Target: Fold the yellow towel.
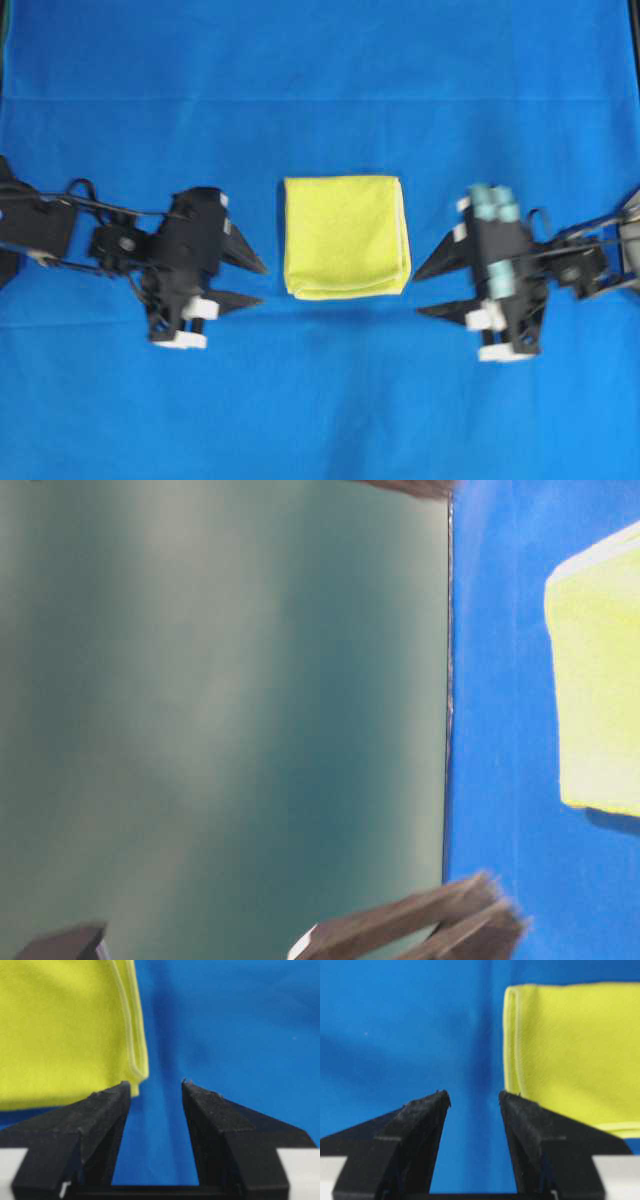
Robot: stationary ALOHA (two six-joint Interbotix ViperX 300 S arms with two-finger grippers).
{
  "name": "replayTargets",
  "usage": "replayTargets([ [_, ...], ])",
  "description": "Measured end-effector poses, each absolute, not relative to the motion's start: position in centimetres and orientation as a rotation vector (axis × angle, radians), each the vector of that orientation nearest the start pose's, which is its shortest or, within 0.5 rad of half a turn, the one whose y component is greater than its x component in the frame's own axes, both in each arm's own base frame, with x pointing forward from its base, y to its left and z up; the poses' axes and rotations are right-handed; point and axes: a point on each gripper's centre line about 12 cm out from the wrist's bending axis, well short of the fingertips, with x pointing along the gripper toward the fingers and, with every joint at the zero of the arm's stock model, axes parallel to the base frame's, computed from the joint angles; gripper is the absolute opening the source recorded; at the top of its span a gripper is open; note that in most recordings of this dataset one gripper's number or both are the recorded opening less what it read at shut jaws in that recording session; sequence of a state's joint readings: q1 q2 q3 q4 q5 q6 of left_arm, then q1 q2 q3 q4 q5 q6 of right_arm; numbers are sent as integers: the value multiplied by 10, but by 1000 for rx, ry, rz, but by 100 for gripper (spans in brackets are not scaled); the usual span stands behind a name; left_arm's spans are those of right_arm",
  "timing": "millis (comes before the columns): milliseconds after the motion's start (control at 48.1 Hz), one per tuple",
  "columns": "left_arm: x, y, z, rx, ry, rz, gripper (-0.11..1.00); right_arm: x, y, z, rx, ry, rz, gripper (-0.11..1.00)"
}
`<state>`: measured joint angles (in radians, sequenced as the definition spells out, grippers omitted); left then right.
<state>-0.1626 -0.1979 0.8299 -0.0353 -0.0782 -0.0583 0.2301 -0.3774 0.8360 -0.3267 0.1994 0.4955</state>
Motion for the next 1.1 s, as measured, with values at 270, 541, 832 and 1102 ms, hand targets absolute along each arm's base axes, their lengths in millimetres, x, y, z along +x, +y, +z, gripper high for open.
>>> replayTargets([
  [270, 290, -47, 231, -58, 391, -138, 42, 256, 31, 258, 76, 477, 50, 52],
  [541, 235, -32, 246, -23, 257, -126, 42, 213, 6, 260, 74, 339, -9, 52],
  [832, 179, -11, 228, -28, 159, -57, 42, 178, -13, 224, 101, 235, -76, 52],
  [1102, 149, -5, 199, -45, 119, -29, 42, 159, -19, 188, 149, 222, -117, 52],
])
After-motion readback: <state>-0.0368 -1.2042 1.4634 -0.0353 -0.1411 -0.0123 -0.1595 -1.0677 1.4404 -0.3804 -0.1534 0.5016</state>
